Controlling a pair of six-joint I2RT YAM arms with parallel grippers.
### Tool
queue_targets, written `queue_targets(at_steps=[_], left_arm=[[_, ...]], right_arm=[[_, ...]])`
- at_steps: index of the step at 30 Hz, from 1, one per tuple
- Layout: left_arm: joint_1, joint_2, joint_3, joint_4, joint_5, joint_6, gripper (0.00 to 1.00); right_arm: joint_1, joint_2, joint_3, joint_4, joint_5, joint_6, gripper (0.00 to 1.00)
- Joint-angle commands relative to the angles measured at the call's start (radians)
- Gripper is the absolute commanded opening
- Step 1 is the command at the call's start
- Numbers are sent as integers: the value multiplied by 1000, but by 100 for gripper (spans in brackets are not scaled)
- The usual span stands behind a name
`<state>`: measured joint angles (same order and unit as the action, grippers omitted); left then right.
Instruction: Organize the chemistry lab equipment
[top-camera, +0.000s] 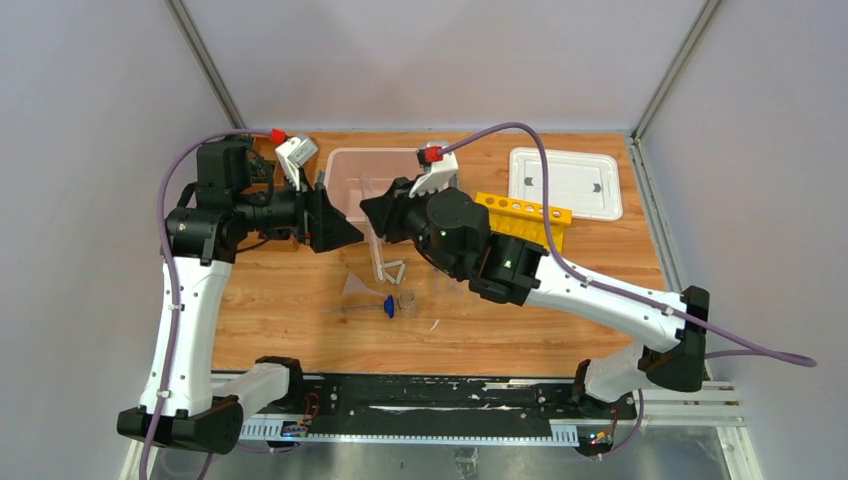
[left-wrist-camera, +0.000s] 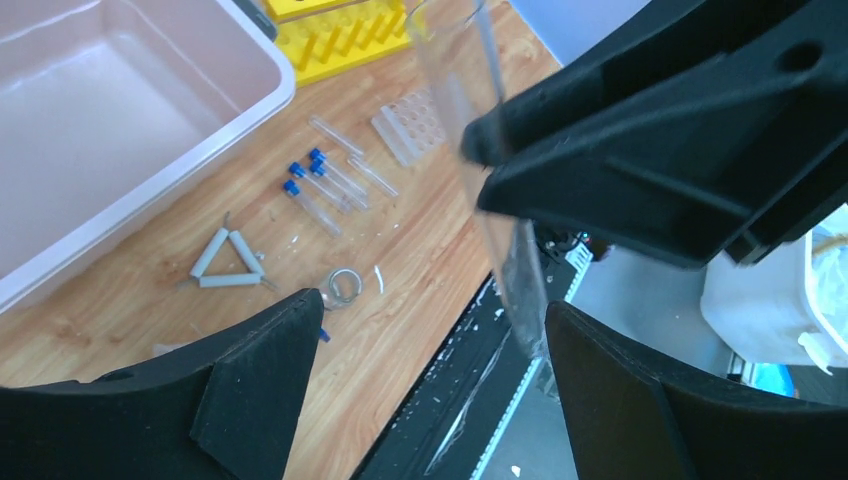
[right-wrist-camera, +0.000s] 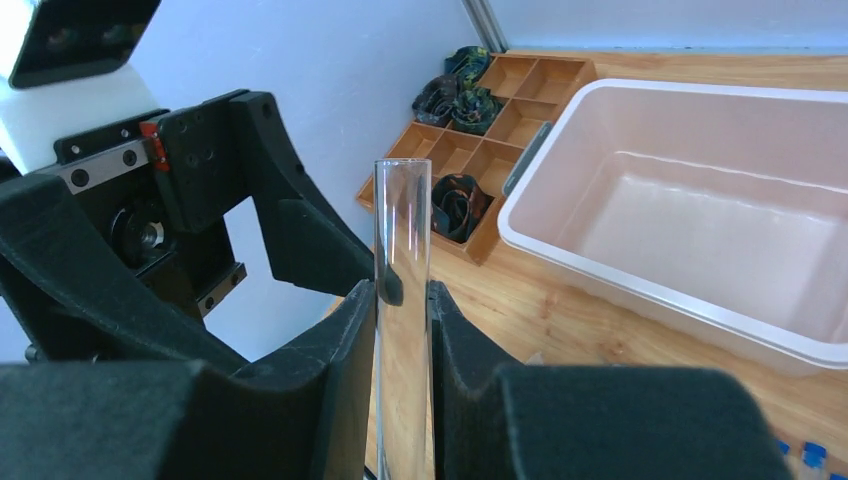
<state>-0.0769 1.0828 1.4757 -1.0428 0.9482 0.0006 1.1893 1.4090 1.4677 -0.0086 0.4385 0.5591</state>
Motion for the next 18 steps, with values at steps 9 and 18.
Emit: queue_targets(at_steps=[9, 18], left_arm=[[-18, -14, -30, -8, 111, -3, 72], [-18, -12, -46, -8, 73, -2, 32]], right_arm=[[52, 125, 128, 139, 81, -31, 0], [52, 100, 62, 204, 125, 4, 0]])
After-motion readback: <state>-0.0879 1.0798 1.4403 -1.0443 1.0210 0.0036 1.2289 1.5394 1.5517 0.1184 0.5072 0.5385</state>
